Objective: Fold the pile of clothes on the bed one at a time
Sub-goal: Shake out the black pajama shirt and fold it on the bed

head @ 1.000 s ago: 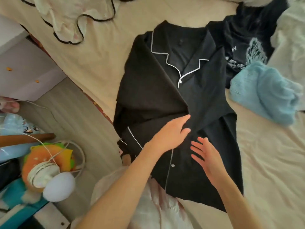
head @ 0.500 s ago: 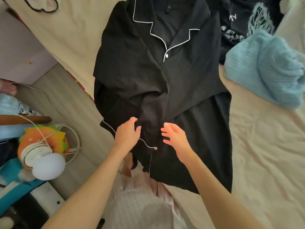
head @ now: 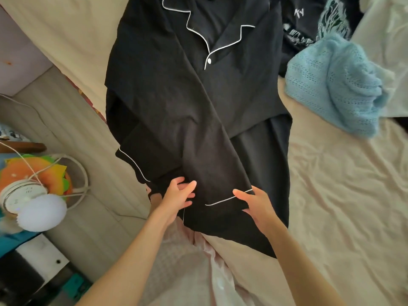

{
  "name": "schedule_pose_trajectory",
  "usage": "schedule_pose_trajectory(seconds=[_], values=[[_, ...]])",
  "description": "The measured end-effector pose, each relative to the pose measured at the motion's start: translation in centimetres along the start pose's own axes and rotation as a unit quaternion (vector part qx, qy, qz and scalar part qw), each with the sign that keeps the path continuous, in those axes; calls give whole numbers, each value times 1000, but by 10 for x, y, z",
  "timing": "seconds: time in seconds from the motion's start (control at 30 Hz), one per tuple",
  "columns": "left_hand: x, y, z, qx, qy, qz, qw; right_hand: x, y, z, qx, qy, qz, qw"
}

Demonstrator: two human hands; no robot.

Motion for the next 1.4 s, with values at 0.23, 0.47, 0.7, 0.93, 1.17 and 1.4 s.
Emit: schedule_pose_trajectory(seconds=[0.23, 0.47, 0.7, 0.93, 1.17, 1.4], values=[[16, -2, -3, 58, -1, -70, 996, -57, 1, -12, -5, -83, -108, 991], [-10, 13, -9, 50, -50, -98, 993, -75, -4, -7, -17, 43, -190, 981], [-69, 25, -50, 71, 34, -129, 989, -27, 1, 70, -217, 300, -180, 911], [-113, 7, -153, 106, 103, -124, 981, 81, -39, 214, -371, 333, -69, 864], [-117, -18, -210, -64, 276, 45, 958, 158, -91, 348, -440, 376, -75, 812], [-132, -24, -222, -80, 306, 0, 949, 197, -124, 419, -372, 439, -151, 804]])
Point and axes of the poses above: each hand's wrist, its own y-axis away from the middle knuckle, its own x-axis out of the palm, z = x × y, the point moved 1 cm from there along -y, towards the middle knuckle, and after that the axes turned 9 degrees about -x, right-handed, at the moved point
